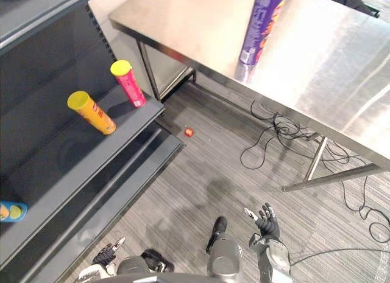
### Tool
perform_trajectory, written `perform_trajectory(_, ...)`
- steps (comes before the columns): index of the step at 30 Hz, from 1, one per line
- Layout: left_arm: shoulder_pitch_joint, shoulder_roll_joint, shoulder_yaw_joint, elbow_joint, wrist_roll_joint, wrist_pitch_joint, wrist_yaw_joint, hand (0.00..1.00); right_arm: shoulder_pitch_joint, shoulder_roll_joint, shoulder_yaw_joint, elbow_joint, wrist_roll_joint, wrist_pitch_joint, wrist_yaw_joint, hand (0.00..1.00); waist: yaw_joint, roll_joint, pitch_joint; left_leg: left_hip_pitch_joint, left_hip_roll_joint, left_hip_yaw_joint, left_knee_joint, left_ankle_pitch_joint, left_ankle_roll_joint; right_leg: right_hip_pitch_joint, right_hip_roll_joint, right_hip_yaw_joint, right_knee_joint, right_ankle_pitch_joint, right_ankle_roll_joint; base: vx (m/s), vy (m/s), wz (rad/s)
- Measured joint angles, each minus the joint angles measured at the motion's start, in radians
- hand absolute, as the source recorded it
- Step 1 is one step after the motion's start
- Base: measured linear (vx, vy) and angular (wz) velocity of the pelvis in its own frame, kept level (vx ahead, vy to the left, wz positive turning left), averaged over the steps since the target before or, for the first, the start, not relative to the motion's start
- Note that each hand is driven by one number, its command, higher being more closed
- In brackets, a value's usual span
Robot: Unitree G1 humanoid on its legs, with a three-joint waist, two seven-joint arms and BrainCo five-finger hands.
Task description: Put the gum and the chips on the shelf.
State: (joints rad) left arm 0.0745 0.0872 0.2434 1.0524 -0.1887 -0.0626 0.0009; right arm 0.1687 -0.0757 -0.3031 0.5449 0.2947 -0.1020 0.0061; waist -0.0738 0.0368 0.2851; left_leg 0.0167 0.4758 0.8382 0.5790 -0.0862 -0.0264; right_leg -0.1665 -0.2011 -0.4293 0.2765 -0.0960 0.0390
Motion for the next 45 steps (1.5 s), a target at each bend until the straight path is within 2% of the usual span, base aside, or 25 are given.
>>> perform_trajectory(1,0.002,0.0,0.003,0.0,-0.011,-0.001,-0.001,0.0,0.004,-0.001,0.001,0.0,0.001,-0.001,0.0,0.0,0.004,-0.001,0.002,-0.011,0.002,-0.067,0.034,0.027,0.04,0.007,0.006,0.017,0.005,-0.012,-0.003,-0.03,-0.142,-0.89)
perform_trajectory(2,0.005,-0.007,0.013,-0.01,-0.038,-0.016,-0.003,0.0,0.017,-0.004,0.005,-0.005,0.001,-0.005,0.0,0.0,0.014,0.001,0.003,-0.059,-0.003,-0.237,0.108,0.121,0.092,0.02,0.027,0.058,-0.002,-0.021,-0.012,0.04,-0.156,-1.1)
perform_trajectory(3,0.005,-0.007,0.013,-0.031,-0.047,-0.023,-0.005,0.0,0.023,-0.005,0.01,-0.005,0.002,-0.009,0.0,0.0,0.028,-0.007,0.009,-0.104,-0.031,-0.367,0.151,0.156,0.041,0.031,0.04,0.111,-0.023,-0.023,-0.016,0.11,-0.139,-1.13)
perform_trajectory(4,0.004,-0.014,0.009,-0.034,-0.052,-0.023,-0.005,0.0,0.02,-0.006,0.014,-0.005,0.002,-0.008,0.0,0.0,0.028,-0.003,0.009,-0.118,-0.062,-0.418,0.155,0.089,-0.009,0.03,0.046,0.134,-0.032,-0.023,-0.018,0.13,-0.093,-1.0)
perform_trajectory(6,-0.002,-0.041,-0.001,-0.04,-0.08,-0.024,-0.008,0.0,0.015,-0.017,0.007,0.007,0.016,-0.008,-0.002,0.0,0.026,-0.001,0.009,-0.158,-0.158,-0.496,0.124,-0.046,-0.032,0.03,0.061,0.209,-0.056,-0.019,-0.025,0.12,-0.062,-0.94)
perform_trajectory(7,-0.002,-0.045,-0.003,-0.046,-0.082,-0.024,-0.008,0.0,0.017,-0.023,0.009,0.015,0.021,-0.007,-0.001,0.0,0.033,-0.001,0.008,-0.16,-0.182,-0.496,0.076,-0.061,-0.039,0.036,0.071,0.233,-0.066,-0.017,-0.027,0.17,-0.064,-1.09)
perform_trajectory(8,-0.002,-0.048,-0.005,-0.056,-0.082,-0.024,-0.009,0.0,0.024,-0.024,0.009,0.016,0.021,-0.008,0.001,0.0,0.048,0.003,0.006,-0.171,-0.204,-0.507,0.001,-0.065,-0.045,0.038,0.089,0.267,-0.067,-0.017,-0.028,0.16,-0.024,-0.9)
perform_trajectory(11,-0.002,-0.053,-0.01,-0.061,-0.081,-0.024,-0.01,0.0,0.025,-0.024,0.009,0.018,0.021,-0.009,0.002,0.0,0.056,0.003,0.004,-0.172,-0.275,-0.624,-0.25,-0.059,-0.058,0.054,0.113,0.341,-0.058,-0.024,-0.04,0.2,0.065,-0.9)
perform_trajectory(13,-0.002,-0.057,-0.01,-0.062,-0.081,-0.024,-0.011,0.0,0.025,-0.026,0.01,0.018,0.021,-0.011,0.003,0.0,0.057,0.004,0.002,-0.168,-0.306,-0.681,-0.339,-0.043,-0.074,0.055,0.114,0.38,-0.041,-0.033,-0.023,0.19,0.166,-0.8)
perform_trajectory(14,0.001,-0.068,-0.01,-0.061,-0.079,-0.023,-0.012,0.0,0.033,-0.028,0.009,0.017,0.021,-0.011,0.004,0.0,0.057,0.017,-0.006,-0.163,-0.318,-0.722,-0.412,0.006,-0.089,0.054,0.123,0.415,-0.02,-0.046,0.008,0.22,0.244,-0.81)
perform_trajectory(15,0.003,-0.074,-0.01,-0.058,-0.078,-0.023,-0.012,0.0,0.036,-0.028,0.009,0.018,0.021,-0.011,0.004,0.0,0.059,0.026,-0.011,-0.161,-0.318,-0.737,-0.429,0.05,-0.092,0.054,0.132,0.431,-0.012,-0.052,0.019,0.27,0.321,-0.89)
perform_trajectory(16,0.001,-0.071,-0.006,-0.059,-0.075,-0.024,-0.015,0.0,0.039,-0.009,0.011,0.024,0.021,-0.007,0.005,0.0,0.068,0.007,-0.025,-0.137,-0.339,-0.713,-0.421,0.064,-0.084,0.056,0.117,0.467,-0.006,-0.057,0.041,0.22,0.253,-0.61)
perform_trajectory(18,0.006,-0.05,-0.023,-0.058,-0.069,-0.024,-0.016,0.0,0.074,0.028,0.025,0.017,0.021,-0.009,0.024,0.0,0.059,-0.034,-0.057,-0.125,-0.379,-0.697,-0.442,0.046,-0.063,0.087,0.081,0.47,-0.074,-0.039,0.069,0.22,0.258,-0.23)
perform_trajectory(21,0.007,-0.038,-0.035,-0.056,-0.054,-0.024,-0.012,0.0,0.091,0.045,0.024,0.021,0.021,-0.009,0.025,0.0,0.057,-0.059,-0.079,-0.102,-0.426,-0.67,-0.471,0.036,-0.035,0.118,0.032,0.478,-0.14,-0.019,0.101,0.15,0.221,-0.03)
perform_trajectory(25,0.009,-0.041,-0.041,-0.033,-0.024,-0.032,-0.007,0.0,0.055,0.045,-0.017,0.059,0.015,-0.009,0.02,0.0,0.079,-0.055,-0.105,-0.069,-0.449,-0.593,-0.507,0.023,-0.014,0.12,0.01,0.539,-0.204,0.03,0.112,0.08,0.143,-0.53)
perform_trajectory(29,0.009,-0.039,-0.04,-0.013,-0.023,-0.042,-0.004,0.0,0.031,0.046,-0.057,0.132,0.008,-0.008,-0.013,0.0,0.077,-0.061,-0.126,-0.052,-0.452,-0.56,-0.535,0.023,-0.012,0.12,0.008,0.545,-0.246,0.067,0.112,0.01,0.031,-0.35)
perform_trajectory(32,0.009,-0.037,-0.038,-0.012,0.019,-0.045,0.005,0.0,0.026,0.046,-0.127,0.196,0.01,-0.011,-0.042,0.0,0.078,-0.068,-0.134,-0.041,-0.457,-0.571,-0.546,0.029,-0.004,0.138,0.004,0.519,-0.259,0.068,0.112,-0.01,-0.009,0.08)
perform_trajectory(36,0.009,-0.04,-0.003,-0.007,0.087,-0.045,0.028,0.0,-0.007,0.034,-0.302,0.306,0.022,-0.011,-0.083,0.0,0.082,-0.071,-0.159,-0.008,-0.466,-0.581,-0.61,0.062,-0.002,0.154,0.003,0.485,-0.277,0.068,0.112,-0.03,-0.035,0.08)
perform_trajectory(39,0.011,-0.044,0.012,0.0,0.095,-0.043,0.03,0.0,-0.051,-0.019,-0.475,0.335,0.043,-0.007,-0.1,0.0,0.082,-0.07,-0.165,0.019,-0.468,-0.588,-0.673,0.099,-0.006,0.156,0.006,0.468,-0.277,0.065,0.109,-0.04,-0.039,0.06)
perform_trajectory(41,0.013,-0.045,0.039,0.003,0.096,-0.042,0.033,0.0,-0.074,-0.078,-0.541,0.331,0.068,-0.007,-0.121,0.0,0.081,-0.071,-0.168,0.023,-0.466,-0.595,-0.674,0.104,-0.003,0.162,0.006,0.459,-0.277,0.06,0.101,-0.04,-0.033,0.09)
perform_trajectory(43,0.02,-0.045,0.063,0.003,0.096,-0.039,0.037,0.0,-0.099,-0.131,-0.579,0.28,0.082,-0.007,-0.147,0.0,0.081,-0.073,-0.173,0.023,-0.465,-0.594,-0.677,0.105,-0.003,0.162,0.005,0.457,-0.277,0.059,0.1,-0.05,-0.022,0.01)
perform_trajectory(45,0.03,-0.045,0.079,0.001,0.098,-0.036,0.041,0.0,-0.13,-0.18,-0.59,0.11,0.099,-0.009,-0.181,0.0,0.079,-0.07,-0.178,0.023,-0.462,-0.583,-0.679,0.102,-0.009,0.157,0.006,0.457,-0.277,0.058,0.098,-0.05,-0.017,-0.06)
